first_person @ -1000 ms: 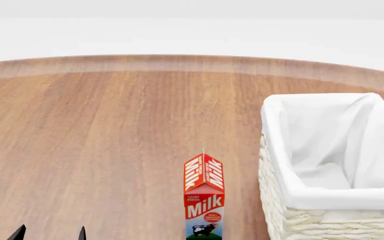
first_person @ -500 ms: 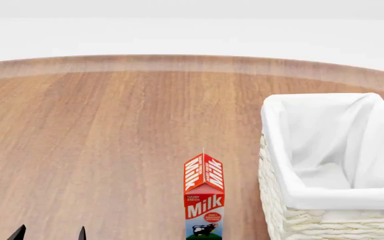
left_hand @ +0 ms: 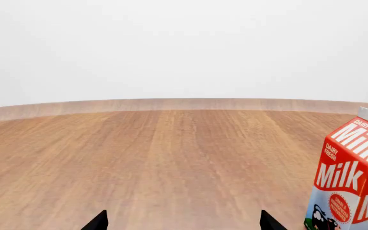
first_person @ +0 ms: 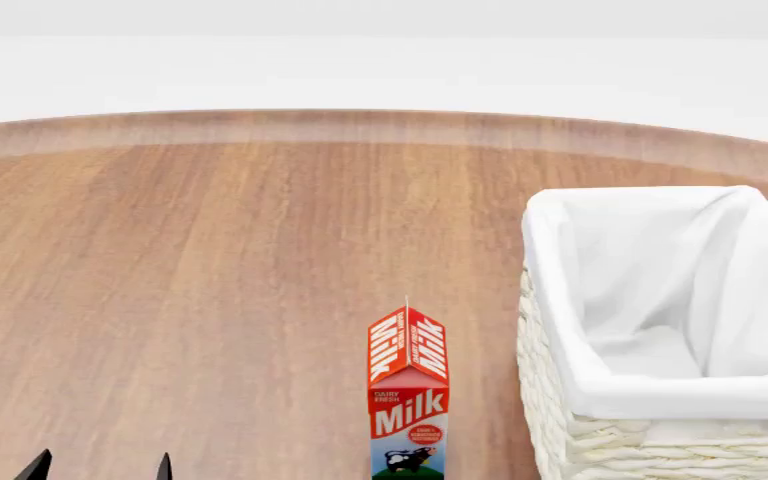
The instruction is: Pick up the orange juice, and put it in the basket.
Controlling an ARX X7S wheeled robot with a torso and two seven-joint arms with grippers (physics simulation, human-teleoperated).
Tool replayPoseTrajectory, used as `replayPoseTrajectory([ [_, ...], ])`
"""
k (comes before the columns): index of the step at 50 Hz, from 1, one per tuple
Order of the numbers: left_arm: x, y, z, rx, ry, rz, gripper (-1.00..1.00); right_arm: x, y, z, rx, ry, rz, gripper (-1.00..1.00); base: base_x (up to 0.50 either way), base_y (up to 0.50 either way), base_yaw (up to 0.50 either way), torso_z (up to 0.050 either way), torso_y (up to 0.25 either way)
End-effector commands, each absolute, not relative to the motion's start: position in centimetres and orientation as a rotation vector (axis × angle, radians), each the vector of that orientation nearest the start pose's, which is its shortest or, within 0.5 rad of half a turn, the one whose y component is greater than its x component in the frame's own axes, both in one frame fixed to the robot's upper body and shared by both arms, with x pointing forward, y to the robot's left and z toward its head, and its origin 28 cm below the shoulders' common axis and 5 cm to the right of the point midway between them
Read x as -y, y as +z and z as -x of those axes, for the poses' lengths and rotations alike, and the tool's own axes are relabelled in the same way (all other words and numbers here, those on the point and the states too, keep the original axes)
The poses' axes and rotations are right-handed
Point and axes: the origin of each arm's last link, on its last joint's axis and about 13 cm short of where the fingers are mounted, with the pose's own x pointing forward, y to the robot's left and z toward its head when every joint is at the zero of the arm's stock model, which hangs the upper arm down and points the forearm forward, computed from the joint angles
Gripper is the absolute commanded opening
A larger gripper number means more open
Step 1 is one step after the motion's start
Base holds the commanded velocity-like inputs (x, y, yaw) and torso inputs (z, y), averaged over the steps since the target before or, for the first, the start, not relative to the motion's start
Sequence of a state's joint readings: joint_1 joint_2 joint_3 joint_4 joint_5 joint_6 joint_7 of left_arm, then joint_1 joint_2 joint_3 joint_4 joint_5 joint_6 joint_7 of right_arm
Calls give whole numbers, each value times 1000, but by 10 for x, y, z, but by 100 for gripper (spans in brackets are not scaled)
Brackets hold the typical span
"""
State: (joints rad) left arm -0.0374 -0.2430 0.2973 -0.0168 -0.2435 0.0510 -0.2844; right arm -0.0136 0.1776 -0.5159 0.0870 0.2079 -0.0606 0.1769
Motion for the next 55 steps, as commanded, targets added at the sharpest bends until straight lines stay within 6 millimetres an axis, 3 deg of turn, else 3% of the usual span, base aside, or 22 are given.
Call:
replayPoseTrajectory([
  [1,-205,13,-211,0,0,0,100,42,-19,-177,-139,310,-14,100,0,0,0,0,0],
  [31,-205,13,-211,0,0,0,100,41,-21,-179,-138,307,-7,100,0,0,0,0,0],
  [32,-205,13,-211,0,0,0,100,41,-21,-179,-137,306,-6,-100,0,0,0,0,0],
  [55,-205,13,-211,0,0,0,100,40,-17,-175,-129,316,-19,-100,0,0,0,0,0],
])
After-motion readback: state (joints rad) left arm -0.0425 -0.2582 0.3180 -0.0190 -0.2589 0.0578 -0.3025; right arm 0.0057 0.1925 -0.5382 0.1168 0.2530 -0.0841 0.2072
